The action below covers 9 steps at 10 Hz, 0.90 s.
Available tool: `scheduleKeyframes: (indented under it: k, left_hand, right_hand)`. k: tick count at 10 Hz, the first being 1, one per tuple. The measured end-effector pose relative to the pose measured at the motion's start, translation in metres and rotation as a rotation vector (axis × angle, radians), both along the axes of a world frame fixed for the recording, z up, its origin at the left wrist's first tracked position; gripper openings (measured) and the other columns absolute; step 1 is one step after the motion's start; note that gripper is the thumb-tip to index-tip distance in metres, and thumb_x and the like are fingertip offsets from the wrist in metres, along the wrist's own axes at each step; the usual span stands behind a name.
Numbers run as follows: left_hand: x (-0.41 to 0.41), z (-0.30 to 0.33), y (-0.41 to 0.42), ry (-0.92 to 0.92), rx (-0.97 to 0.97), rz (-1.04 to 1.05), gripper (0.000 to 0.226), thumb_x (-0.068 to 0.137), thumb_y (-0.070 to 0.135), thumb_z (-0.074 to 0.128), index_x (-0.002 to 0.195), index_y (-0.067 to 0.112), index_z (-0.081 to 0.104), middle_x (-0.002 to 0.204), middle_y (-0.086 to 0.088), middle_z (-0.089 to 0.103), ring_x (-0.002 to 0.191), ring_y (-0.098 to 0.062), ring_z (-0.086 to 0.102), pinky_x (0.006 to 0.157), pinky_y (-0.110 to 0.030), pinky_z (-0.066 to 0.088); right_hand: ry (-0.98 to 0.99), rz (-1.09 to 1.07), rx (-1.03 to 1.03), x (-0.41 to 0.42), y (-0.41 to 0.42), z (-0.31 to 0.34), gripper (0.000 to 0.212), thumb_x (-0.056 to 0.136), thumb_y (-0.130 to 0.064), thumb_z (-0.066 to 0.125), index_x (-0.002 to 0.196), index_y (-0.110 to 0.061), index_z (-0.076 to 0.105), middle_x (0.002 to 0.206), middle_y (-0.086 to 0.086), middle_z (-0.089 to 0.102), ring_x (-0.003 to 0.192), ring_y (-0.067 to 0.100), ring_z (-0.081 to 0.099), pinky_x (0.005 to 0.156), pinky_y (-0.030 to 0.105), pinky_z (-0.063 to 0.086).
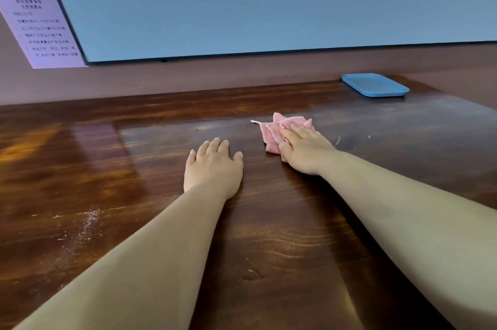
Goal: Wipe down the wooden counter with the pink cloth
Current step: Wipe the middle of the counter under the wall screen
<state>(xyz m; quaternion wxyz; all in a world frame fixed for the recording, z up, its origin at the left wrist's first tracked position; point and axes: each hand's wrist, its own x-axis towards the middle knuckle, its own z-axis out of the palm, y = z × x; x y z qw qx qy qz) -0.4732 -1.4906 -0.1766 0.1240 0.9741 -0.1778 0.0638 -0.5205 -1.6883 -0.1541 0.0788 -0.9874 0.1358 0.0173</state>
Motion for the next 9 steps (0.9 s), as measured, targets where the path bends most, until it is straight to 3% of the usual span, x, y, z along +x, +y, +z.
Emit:
scheduleKeyframes:
  k: [2, 4, 6, 8, 9]
  left_hand:
    - [0.000, -0.001, 0.002, 0.009, 0.005, -0.004, 0.061, 0.099, 0.052, 0.020, 0.153, 0.023, 0.022, 0.161, 0.007, 0.015, 0.148, -0.014, 0.007, 0.120, -0.040, 0.004]
    - [0.000, 0.000, 0.002, 0.010, 0.012, -0.006, 0.061, 0.099, 0.052, 0.019, 0.153, 0.024, 0.022, 0.161, 0.006, 0.014, 0.148, -0.014, 0.007, 0.120, -0.040, 0.004]
    - [0.002, -0.002, 0.002, 0.010, 0.013, -0.008, 0.061, 0.099, 0.052, 0.019, 0.153, 0.024, 0.022, 0.161, 0.006, 0.014, 0.148, -0.015, 0.007, 0.120, -0.040, 0.004]
    - [0.001, 0.000, 0.002, 0.003, 0.017, -0.008, 0.061, 0.099, 0.052, 0.020, 0.153, 0.024, 0.023, 0.161, 0.006, 0.015, 0.148, -0.015, 0.008, 0.120, -0.040, 0.006]
    - [0.001, -0.001, 0.002, 0.001, 0.016, -0.011, 0.061, 0.099, 0.052, 0.020, 0.153, 0.024, 0.023, 0.161, 0.006, 0.016, 0.148, -0.015, 0.008, 0.120, -0.040, 0.005]
  right_hand:
    - [-0.064, 0.108, -0.002, -0.034, -0.004, -0.016, 0.060, 0.106, -0.042, 0.017, 0.162, -0.022, 0.015, 0.170, -0.005, 0.005, 0.155, 0.011, 0.001, 0.126, 0.038, 0.005]
    - [0.019, -0.028, -0.007, -0.006, -0.014, -0.001, 0.059, 0.107, -0.043, 0.014, 0.163, -0.025, 0.006, 0.170, -0.002, -0.001, 0.156, 0.021, -0.005, 0.126, 0.043, 0.003]
    - [-0.013, 0.080, -0.003, -0.038, -0.016, -0.014, 0.061, 0.105, -0.043, 0.019, 0.162, -0.023, 0.011, 0.170, -0.005, 0.003, 0.156, 0.013, 0.000, 0.126, 0.039, 0.005]
    - [0.032, -0.027, 0.000, -0.012, -0.022, -0.001, 0.060, 0.106, -0.042, 0.017, 0.163, -0.024, 0.006, 0.170, -0.003, -0.001, 0.156, 0.024, -0.008, 0.126, 0.044, 0.003]
    - [0.010, 0.012, -0.006, -0.024, -0.019, -0.004, 0.061, 0.106, -0.041, 0.019, 0.163, -0.024, 0.007, 0.170, -0.002, 0.002, 0.156, 0.020, -0.004, 0.126, 0.042, 0.004]
